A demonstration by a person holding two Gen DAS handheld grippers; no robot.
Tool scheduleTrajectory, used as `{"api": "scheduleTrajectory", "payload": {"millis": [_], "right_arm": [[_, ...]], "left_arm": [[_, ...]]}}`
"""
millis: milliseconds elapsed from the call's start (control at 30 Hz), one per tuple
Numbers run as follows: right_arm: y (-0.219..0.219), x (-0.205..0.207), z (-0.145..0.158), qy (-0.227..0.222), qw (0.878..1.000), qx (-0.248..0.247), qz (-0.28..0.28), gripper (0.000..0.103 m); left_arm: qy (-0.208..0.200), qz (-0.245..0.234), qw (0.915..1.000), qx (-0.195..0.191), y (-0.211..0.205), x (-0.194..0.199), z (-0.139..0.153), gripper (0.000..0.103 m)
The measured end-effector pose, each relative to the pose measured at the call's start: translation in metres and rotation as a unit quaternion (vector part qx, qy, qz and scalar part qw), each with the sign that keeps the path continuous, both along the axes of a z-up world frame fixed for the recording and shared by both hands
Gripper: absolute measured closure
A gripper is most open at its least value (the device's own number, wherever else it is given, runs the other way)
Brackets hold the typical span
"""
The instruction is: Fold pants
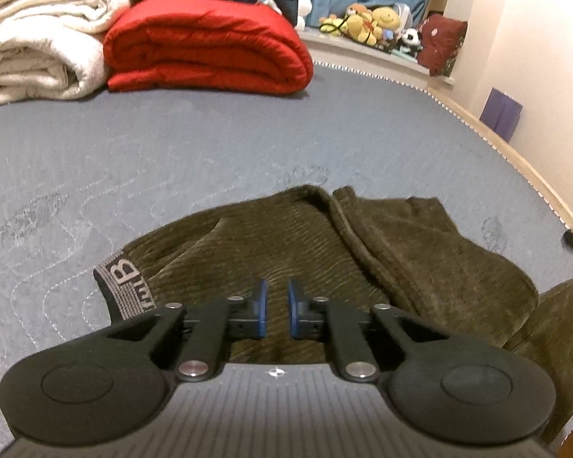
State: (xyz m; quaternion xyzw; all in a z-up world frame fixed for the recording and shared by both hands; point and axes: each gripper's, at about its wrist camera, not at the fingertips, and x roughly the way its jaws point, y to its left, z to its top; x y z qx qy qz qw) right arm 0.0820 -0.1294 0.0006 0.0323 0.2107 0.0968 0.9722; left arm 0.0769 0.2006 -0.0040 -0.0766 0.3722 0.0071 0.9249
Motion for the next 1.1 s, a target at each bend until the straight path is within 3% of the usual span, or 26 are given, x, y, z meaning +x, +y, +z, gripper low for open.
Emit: {"api": "scheduleTrajectory", "payload": {"millis": [67,200,433,500,667,867,967,1100], "right_arm": [[0.01,0.004,-0.01,0.025,0.999,0.018,0.038,0.05],[0.042,-0.003,-0.019,0.016,0.994,-0.03,0.1,0.05],[0.104,-0.027,-0.031,0.051,0.976,-0.028,0.212,0.057],[0.122,-0.032,-0.037,0.061,0.968,-0.032,0.243,0.058],[0.173,-0.079,-0.05,0.051,0.935,-0.061,0.347,0.058],[0.218,-0.134,-0.051,-0.001,0.882,-0.104,0.46,0.058],[0.231,-0.152,-0.05,-0.011,0.859,-0.125,0.496,0.053],[0.244,-0.163,-0.062,0.008,0.836,-0.162,0.524,0.052]], "left_arm": [[0.006,-0.001,1.0,-0.002,0.008,0.003,-0.003,0.092],[0.022,0.009,0.9996,-0.015,0.033,0.01,-0.006,0.091],[0.051,0.045,0.9964,-0.05,0.101,0.01,-0.008,0.089],[0.066,0.051,0.9946,-0.063,0.119,0.009,-0.014,0.084],[0.084,0.068,0.9893,-0.098,0.15,0.011,-0.032,0.065],[0.105,0.067,0.9848,-0.121,0.16,0.026,-0.056,0.039],[0.112,0.061,0.9842,-0.123,0.157,0.036,-0.066,0.037],[0.131,0.059,0.9831,-0.114,0.153,0.047,-0.082,0.037]]}}
